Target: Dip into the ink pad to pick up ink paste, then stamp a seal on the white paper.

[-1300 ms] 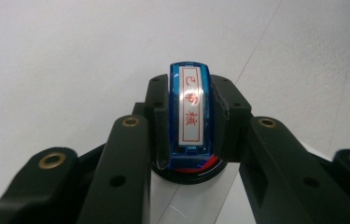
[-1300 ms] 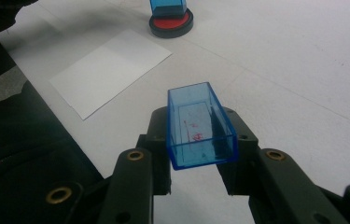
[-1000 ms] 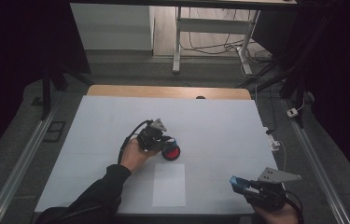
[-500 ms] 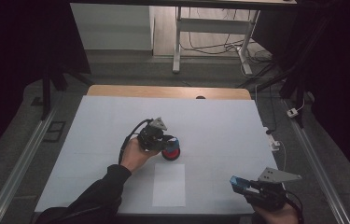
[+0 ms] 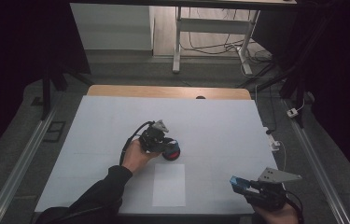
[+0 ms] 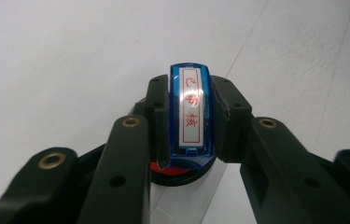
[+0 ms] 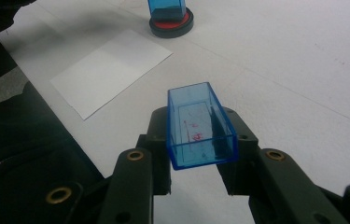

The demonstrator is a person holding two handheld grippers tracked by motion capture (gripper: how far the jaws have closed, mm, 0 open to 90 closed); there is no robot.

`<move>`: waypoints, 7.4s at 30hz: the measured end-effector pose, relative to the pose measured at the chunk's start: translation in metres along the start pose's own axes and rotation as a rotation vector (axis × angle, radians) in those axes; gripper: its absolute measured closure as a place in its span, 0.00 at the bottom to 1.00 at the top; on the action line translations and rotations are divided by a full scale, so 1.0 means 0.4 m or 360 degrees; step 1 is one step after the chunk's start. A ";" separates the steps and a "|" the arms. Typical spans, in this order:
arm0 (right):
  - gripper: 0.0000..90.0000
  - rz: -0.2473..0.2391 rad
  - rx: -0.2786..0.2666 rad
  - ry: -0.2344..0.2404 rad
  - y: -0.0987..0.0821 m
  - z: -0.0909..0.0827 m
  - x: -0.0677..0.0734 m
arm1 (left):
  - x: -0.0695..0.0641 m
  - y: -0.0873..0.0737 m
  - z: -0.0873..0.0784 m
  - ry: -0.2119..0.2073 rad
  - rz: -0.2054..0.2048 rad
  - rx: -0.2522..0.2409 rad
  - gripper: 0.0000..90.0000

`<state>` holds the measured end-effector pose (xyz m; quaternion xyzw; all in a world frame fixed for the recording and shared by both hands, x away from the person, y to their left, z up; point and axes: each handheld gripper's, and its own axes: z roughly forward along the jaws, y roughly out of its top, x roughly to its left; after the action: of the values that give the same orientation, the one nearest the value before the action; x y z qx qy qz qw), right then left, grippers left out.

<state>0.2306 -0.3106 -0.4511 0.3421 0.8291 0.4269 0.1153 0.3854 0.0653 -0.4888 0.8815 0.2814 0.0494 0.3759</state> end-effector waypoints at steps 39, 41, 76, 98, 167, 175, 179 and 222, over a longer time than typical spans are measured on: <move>0.77 -0.0002 0.0012 0.0003 0.000 0.002 0.001 | -0.057 0.016 0.010 0.0195 0.0166 0.0112 0.79; 0.77 -0.0002 0.0013 0.0004 0.000 0.002 0.001 | -0.051 0.014 0.009 0.0173 0.0144 0.0102 0.79; 0.77 0.0000 0.0019 0.0006 0.000 0.001 0.000 | -0.020 0.006 -0.013 0.0064 0.0017 -0.0028 0.78; 0.77 -0.0001 0.0023 0.0011 0.000 0.002 0.000 | -0.064 0.000 -0.112 -0.0092 0.0061 -0.0122 0.78; 0.77 -0.0018 0.0024 0.0013 0.000 0.003 0.002 | -0.179 -0.099 -0.155 -0.0198 0.0150 -0.0163 0.78; 0.77 -0.0020 0.0029 0.0015 0.001 0.003 0.002 | -0.182 -0.108 -0.125 -0.0163 0.0157 -0.0099 0.78; 0.77 -0.0020 0.0027 0.0017 0.001 0.003 0.002 | -0.179 -0.111 -0.112 -0.0154 0.0152 -0.0078 0.78; 0.77 -0.0016 0.0039 0.0026 0.001 0.005 0.001 | -0.171 -0.131 -0.038 -0.0166 0.0120 0.0053 0.78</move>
<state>0.2314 -0.3090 -0.4517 0.3358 0.8369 0.4188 0.1065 0.2994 0.0677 -0.5054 0.8991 0.2288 0.0130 0.3730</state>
